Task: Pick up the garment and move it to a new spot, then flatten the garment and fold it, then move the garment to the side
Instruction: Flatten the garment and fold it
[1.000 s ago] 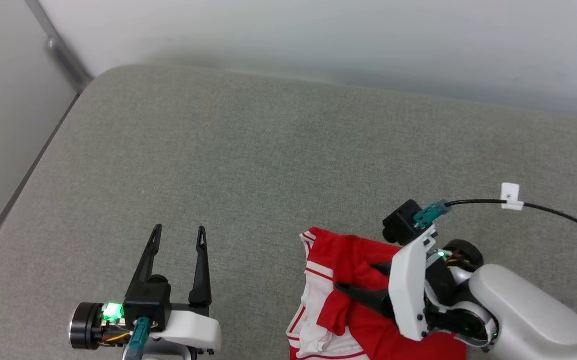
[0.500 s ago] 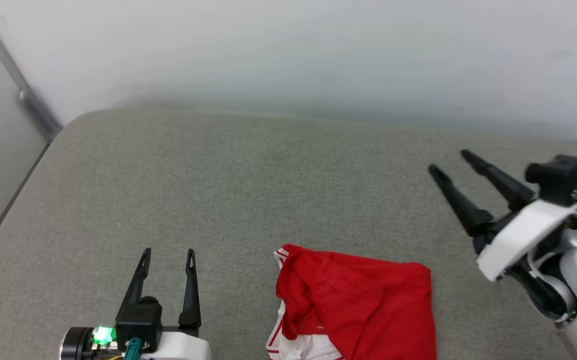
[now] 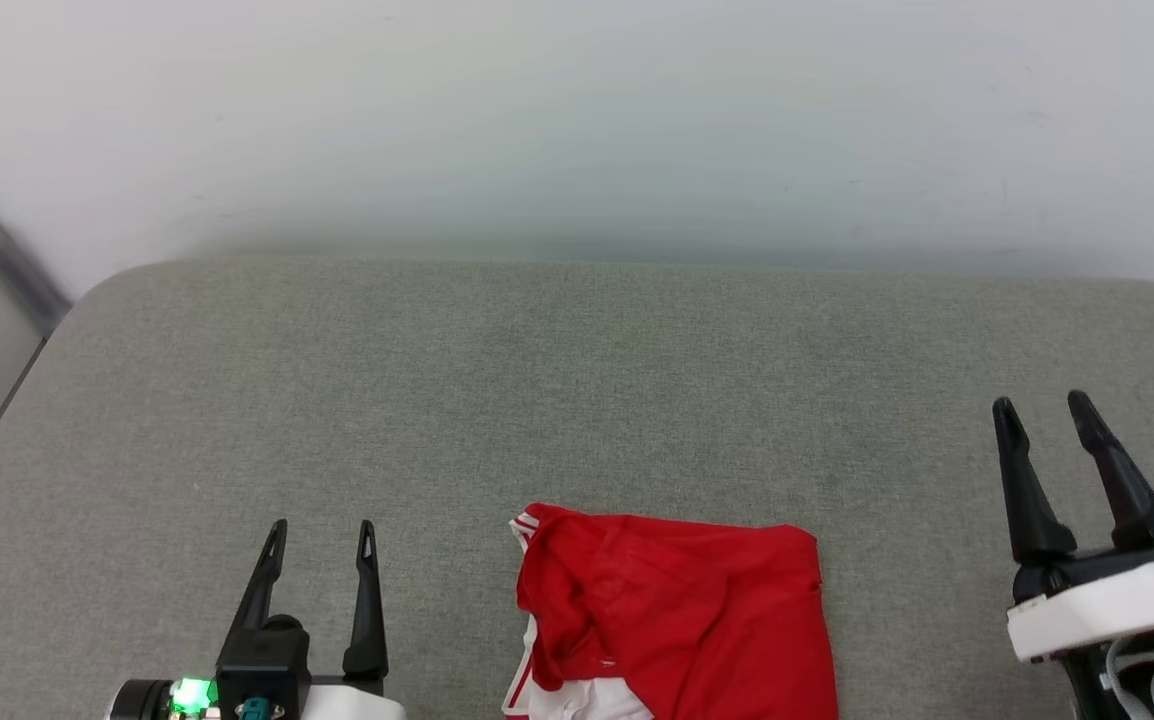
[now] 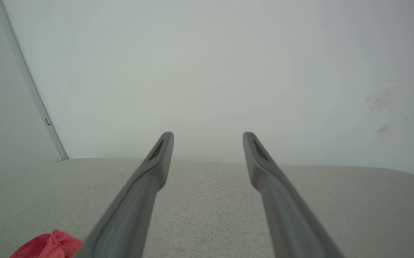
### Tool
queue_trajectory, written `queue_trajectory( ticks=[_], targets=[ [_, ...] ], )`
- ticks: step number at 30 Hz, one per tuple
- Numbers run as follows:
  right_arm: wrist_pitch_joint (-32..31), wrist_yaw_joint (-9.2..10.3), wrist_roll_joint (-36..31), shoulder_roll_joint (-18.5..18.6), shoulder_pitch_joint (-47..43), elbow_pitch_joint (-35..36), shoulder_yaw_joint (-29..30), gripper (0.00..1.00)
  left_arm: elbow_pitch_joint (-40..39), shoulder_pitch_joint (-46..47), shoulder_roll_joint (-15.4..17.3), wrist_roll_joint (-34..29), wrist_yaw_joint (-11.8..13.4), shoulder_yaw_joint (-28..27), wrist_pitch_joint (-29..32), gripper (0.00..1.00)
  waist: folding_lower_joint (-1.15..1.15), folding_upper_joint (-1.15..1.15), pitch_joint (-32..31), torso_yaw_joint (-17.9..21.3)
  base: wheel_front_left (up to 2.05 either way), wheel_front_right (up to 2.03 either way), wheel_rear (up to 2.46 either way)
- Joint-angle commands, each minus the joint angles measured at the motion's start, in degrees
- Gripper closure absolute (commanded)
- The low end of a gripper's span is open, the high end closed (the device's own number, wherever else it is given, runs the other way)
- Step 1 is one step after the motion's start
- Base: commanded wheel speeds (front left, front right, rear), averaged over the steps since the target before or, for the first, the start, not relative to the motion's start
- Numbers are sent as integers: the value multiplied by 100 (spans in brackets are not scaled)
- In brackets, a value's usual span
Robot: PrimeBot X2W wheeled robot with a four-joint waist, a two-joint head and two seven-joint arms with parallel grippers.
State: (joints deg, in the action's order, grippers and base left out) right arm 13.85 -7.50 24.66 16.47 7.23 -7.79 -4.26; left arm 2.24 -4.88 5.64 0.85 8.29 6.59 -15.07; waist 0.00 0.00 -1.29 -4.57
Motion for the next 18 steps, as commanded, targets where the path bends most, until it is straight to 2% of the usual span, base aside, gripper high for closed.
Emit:
queue_trajectory(
  ticks=[1,10,18],
  targets=[
    [58,2,-143,-185,-277,109,169,0,-11,-73,22,24,-11,-27,-13,0,0,0,-19,28,0,0,0],
    [127,2,-685,-817,-1284,573,648,0,-10,-161,25,15,-57,-62,-13,0,0,0,-95,65,0,0,0],
    [133,2,-878,-1024,-1694,728,735,0,15,-180,3,7,-76,-65,-13,0,0,0,-106,52,0,0,0]
  ],
)
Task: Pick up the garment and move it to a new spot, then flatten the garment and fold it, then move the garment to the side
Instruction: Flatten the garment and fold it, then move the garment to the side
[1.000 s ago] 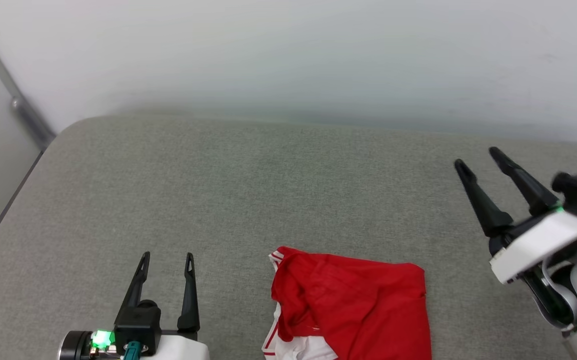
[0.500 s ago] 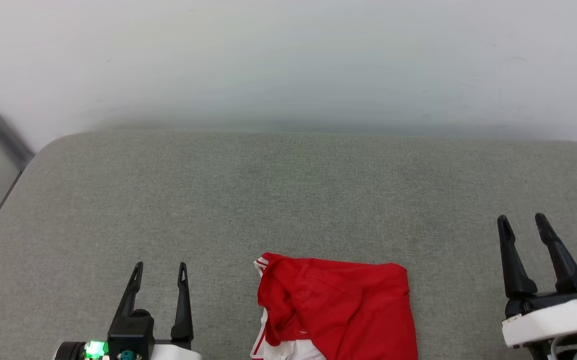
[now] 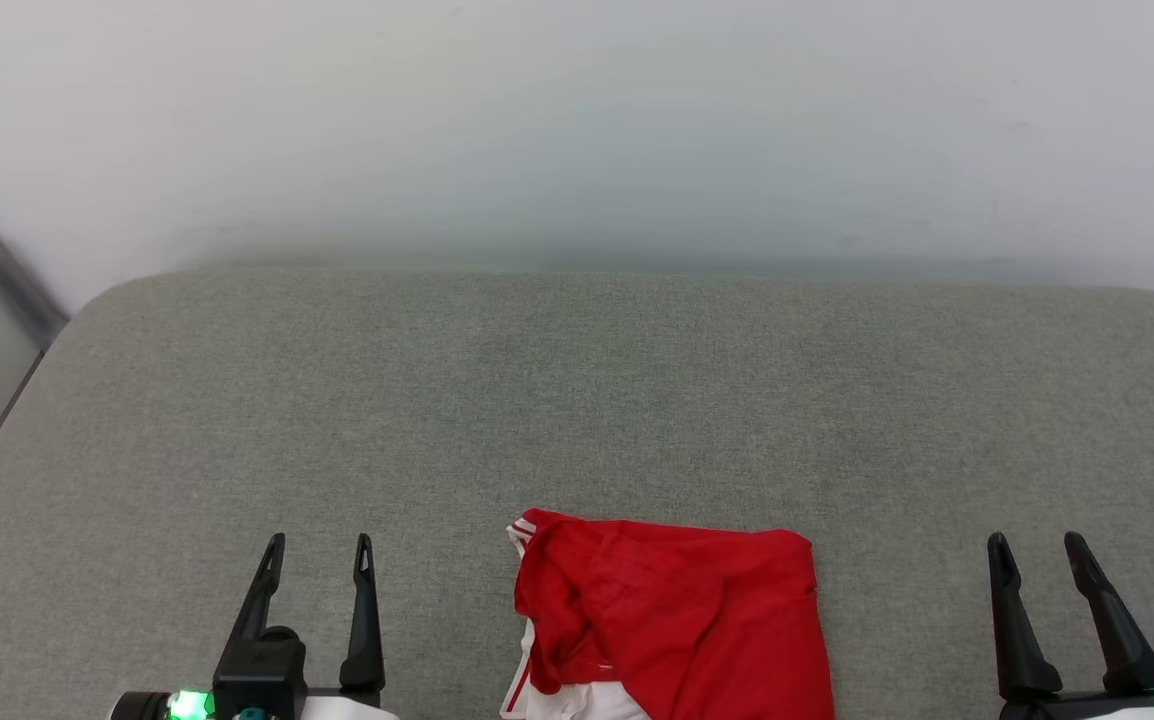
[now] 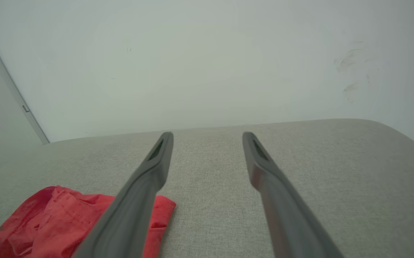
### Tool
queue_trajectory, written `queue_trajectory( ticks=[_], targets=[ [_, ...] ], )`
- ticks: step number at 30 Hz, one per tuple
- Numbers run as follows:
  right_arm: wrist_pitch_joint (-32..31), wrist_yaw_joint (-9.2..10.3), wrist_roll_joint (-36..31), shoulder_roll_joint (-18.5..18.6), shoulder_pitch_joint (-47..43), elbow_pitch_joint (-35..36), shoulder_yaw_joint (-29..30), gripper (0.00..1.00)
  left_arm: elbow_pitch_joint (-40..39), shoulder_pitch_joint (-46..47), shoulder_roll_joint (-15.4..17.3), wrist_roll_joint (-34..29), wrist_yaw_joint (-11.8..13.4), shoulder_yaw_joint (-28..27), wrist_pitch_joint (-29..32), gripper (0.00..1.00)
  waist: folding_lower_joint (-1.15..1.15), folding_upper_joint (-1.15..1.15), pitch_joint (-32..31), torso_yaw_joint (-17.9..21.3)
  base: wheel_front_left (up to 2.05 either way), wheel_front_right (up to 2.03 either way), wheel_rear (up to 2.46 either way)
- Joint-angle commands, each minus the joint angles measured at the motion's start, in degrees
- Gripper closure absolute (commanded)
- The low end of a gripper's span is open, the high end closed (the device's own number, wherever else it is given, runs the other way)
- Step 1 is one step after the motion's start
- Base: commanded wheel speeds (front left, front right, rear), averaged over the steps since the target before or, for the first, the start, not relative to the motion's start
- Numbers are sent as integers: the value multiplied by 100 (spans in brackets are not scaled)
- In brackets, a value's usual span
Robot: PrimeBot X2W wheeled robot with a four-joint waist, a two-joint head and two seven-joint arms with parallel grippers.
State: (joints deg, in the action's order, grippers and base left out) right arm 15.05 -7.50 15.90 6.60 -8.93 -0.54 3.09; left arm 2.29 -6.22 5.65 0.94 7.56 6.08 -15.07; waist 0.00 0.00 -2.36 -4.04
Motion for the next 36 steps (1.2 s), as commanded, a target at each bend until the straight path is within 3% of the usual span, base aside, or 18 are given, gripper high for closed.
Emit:
queue_trajectory(
  ticks=[1,10,17,21,27,36],
  targets=[
    [13,2,-19,-46,-99,10,-2,0,16,-45,2,-1,-8,-19,-13,0,0,0,2,-4,0,0,0],
    [15,2,-166,123,232,226,103,0,-6,-49,-22,-11,-3,-12,-13,0,0,0,18,-16,0,0,0],
    [-378,2,-122,880,1230,496,-137,0,27,55,-31,1,-51,-14,-13,0,0,0,82,-64,0,0,0],
    [-1246,2,142,1487,1828,561,-751,0,38,90,-47,7,-77,0,-13,0,0,0,140,-129,0,0,0],
    [-3335,2,1172,2172,2331,457,-1835,0,52,133,-72,11,-94,20,-13,0,0,0,231,-234,0,0,0],
    [-5795,2,2951,2295,2142,-123,-2206,0,19,334,-120,4,-130,62,-13,0,0,0,552,-479,0,0,0]
  ],
)
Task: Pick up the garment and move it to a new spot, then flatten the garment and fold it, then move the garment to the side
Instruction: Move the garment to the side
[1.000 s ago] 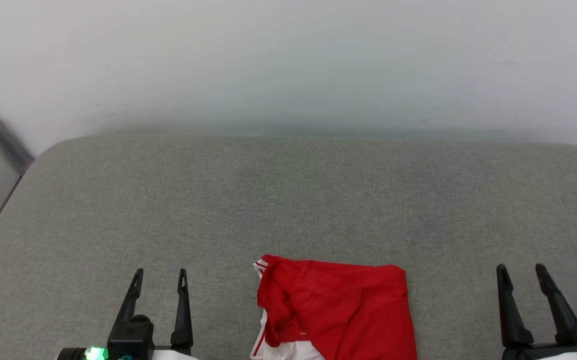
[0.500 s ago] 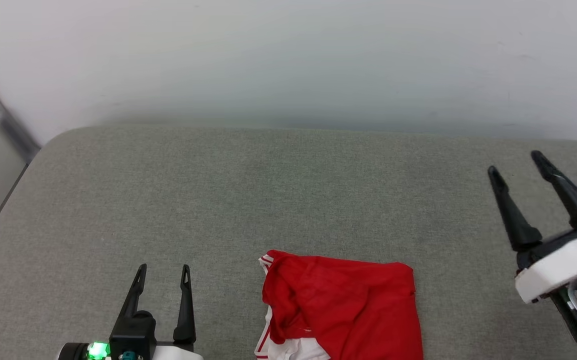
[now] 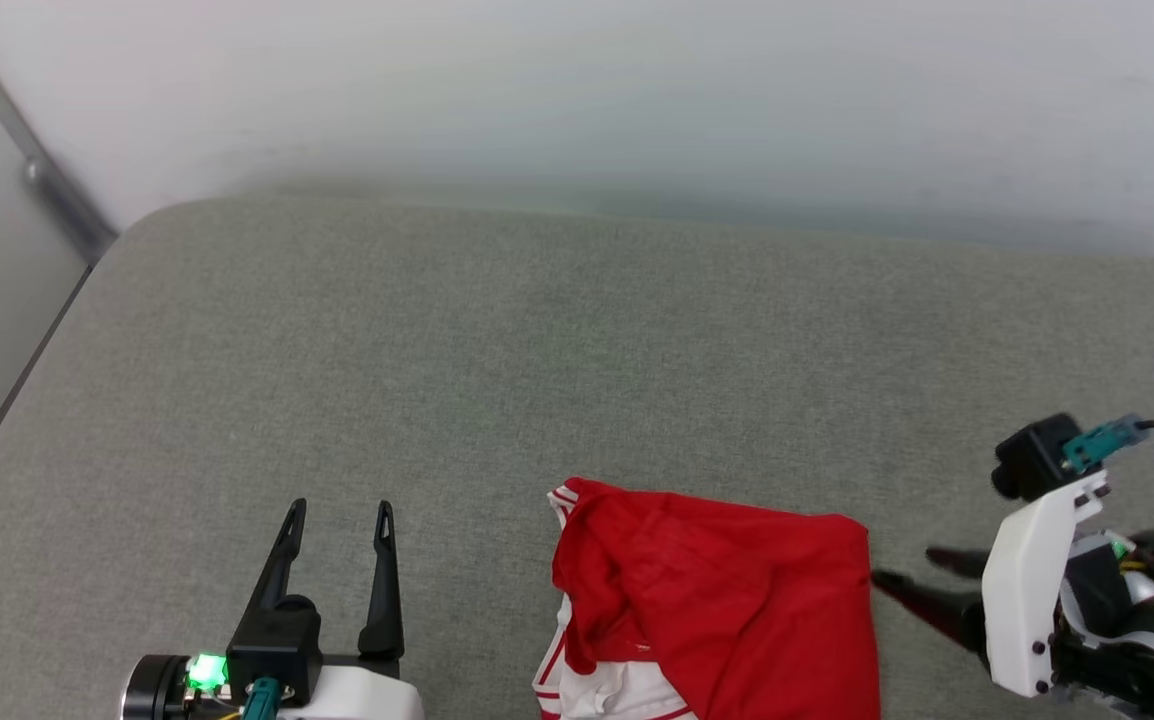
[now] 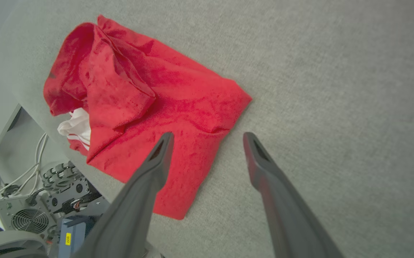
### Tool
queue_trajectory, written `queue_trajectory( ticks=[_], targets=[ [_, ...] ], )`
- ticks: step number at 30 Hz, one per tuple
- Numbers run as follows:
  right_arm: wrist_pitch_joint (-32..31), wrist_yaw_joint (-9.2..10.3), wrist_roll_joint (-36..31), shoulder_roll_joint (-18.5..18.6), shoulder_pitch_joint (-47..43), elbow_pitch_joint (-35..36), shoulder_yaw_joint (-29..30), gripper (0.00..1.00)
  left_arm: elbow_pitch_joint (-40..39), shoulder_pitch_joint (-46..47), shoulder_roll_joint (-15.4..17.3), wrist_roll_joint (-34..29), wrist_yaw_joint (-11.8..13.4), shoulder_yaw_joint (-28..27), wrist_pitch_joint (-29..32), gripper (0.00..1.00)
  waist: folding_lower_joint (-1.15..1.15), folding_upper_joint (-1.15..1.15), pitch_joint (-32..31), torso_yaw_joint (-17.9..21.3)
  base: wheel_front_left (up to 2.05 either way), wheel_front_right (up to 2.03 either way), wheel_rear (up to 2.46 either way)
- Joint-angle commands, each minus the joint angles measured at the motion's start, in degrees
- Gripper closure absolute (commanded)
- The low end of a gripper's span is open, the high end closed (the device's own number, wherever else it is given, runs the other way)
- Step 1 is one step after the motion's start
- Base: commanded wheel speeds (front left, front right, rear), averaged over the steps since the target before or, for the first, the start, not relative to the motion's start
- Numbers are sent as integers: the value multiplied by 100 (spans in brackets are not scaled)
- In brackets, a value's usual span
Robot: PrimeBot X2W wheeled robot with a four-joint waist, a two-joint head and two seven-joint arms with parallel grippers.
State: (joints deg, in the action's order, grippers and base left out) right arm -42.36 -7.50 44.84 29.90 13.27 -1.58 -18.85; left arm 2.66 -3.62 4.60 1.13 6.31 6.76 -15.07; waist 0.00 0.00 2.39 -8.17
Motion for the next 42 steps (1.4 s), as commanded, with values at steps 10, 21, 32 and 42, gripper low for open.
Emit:
queue_trajectory(
  ticks=[10,21,32,42],
  targets=[
    [-497,2,566,-330,101,-708,-161,0,-40,390,-65,-19,-63,89,-13,0,0,0,649,-391,0,0,0],
    [-381,3,760,-715,14,-1475,-988,0,5,644,-92,-39,-76,168,-13,0,0,0,974,-679,0,0,0],
    [465,5,862,-232,552,-1148,-1422,100,52,463,-89,-27,-15,103,-13,0,0,0,654,-449,0,0,0],
    [523,2,685,752,1305,-57,-1988,100,1,148,-124,80,54,33,-13,0,0,0,195,583,0,0,0]
  ],
)
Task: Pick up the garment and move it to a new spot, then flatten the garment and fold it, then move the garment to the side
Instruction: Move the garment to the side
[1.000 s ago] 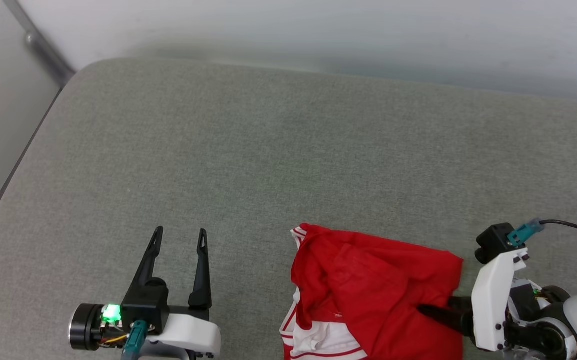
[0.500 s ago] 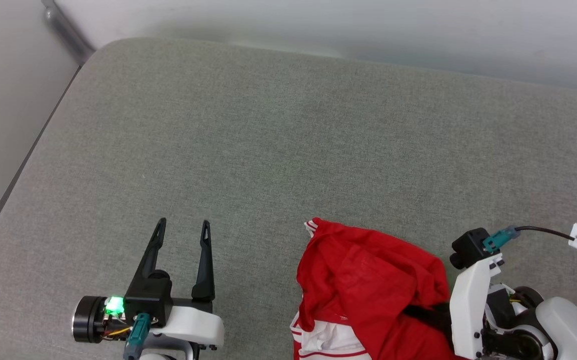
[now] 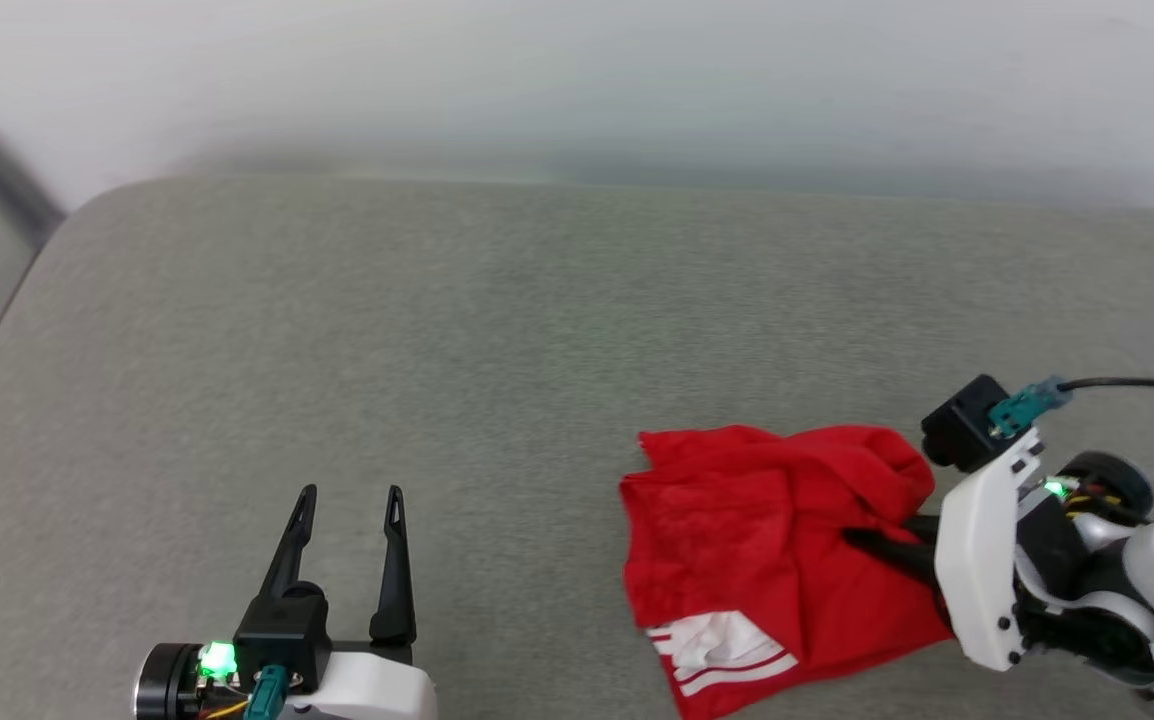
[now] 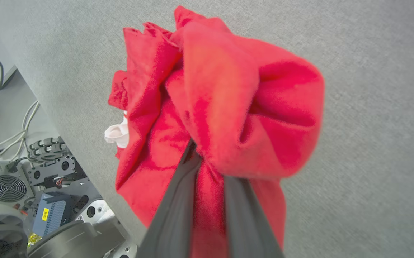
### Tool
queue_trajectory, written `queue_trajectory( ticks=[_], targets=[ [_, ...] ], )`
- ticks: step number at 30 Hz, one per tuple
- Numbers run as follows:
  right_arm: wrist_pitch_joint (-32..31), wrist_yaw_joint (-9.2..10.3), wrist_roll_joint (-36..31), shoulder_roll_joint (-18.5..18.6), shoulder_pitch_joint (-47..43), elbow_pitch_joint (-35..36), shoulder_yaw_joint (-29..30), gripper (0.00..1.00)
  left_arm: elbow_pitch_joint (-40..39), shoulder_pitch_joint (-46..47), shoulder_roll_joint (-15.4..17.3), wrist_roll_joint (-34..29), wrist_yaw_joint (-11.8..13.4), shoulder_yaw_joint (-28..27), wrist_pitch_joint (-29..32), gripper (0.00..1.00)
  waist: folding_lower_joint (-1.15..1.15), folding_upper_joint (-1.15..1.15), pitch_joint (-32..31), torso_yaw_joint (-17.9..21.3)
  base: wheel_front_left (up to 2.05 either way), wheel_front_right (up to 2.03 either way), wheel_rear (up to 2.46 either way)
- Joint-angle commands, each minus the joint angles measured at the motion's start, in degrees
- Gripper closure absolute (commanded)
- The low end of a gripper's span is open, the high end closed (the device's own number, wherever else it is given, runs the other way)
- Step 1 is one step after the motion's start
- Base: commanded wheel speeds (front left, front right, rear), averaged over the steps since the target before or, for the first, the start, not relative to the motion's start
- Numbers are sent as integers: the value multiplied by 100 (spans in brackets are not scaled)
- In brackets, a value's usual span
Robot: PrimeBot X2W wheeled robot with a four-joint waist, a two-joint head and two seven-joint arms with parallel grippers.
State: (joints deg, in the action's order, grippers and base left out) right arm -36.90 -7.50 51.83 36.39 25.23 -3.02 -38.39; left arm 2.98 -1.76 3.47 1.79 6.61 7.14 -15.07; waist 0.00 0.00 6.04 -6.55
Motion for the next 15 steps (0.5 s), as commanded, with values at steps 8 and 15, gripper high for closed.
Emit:
queue_trajectory(
  ticks=[8,15],
  targets=[
    [-114,3,-208,957,530,416,93,100,-125,129,-38,51,65,33,-13,0,0,0,112,1306,0,0,0],
    [196,3,-499,1489,749,38,549,100,-195,428,-9,-59,-47,-10,-12,0,0,0,668,1570,0,0,0]
  ],
)
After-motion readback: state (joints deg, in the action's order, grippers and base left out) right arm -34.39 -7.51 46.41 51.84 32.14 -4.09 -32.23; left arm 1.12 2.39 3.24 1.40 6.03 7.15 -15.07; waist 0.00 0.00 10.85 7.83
